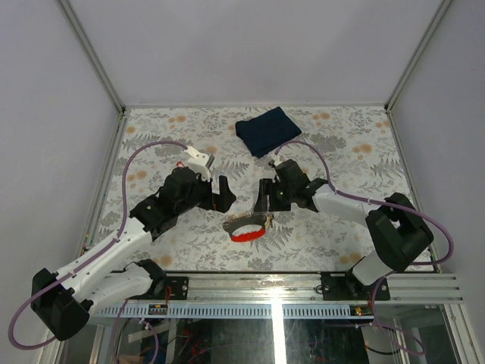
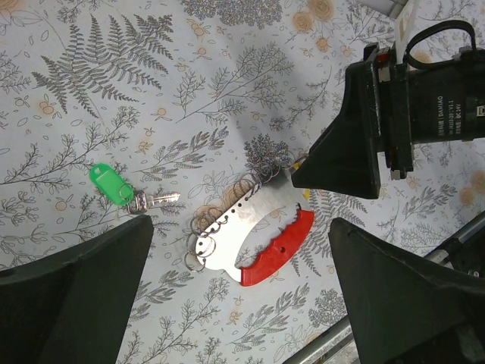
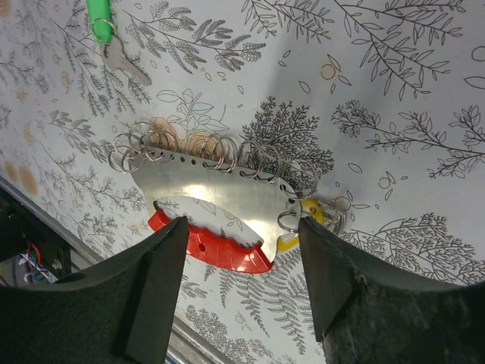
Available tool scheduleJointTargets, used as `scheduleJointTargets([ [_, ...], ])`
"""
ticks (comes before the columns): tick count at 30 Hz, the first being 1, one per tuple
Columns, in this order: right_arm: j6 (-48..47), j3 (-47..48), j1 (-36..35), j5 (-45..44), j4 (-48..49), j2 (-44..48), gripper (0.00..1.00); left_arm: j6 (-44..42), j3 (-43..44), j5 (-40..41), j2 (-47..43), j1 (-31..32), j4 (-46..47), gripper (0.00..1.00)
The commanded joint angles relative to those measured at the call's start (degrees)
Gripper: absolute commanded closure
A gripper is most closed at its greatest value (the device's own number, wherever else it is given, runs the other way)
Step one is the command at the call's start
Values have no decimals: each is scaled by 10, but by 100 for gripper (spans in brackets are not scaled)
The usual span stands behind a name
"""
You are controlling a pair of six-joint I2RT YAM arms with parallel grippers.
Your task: Put the keys on the keyring
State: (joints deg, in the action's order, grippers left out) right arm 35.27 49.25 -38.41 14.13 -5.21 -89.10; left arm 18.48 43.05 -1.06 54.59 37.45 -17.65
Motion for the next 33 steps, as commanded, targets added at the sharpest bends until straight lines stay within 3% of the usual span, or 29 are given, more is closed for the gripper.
scheduleJointTargets([
  [1, 13, 11, -1, -4, 30, -20, 32, -14, 0, 3, -1, -4, -2, 0],
  [10, -13, -1, -1, 16, 42, -42, 28, -17, -1, -4, 5, -5, -1, 0],
  [33, -40, -50, -1, 46, -64, 23, 23, -24, -1, -9, 11, -4, -4, 0],
])
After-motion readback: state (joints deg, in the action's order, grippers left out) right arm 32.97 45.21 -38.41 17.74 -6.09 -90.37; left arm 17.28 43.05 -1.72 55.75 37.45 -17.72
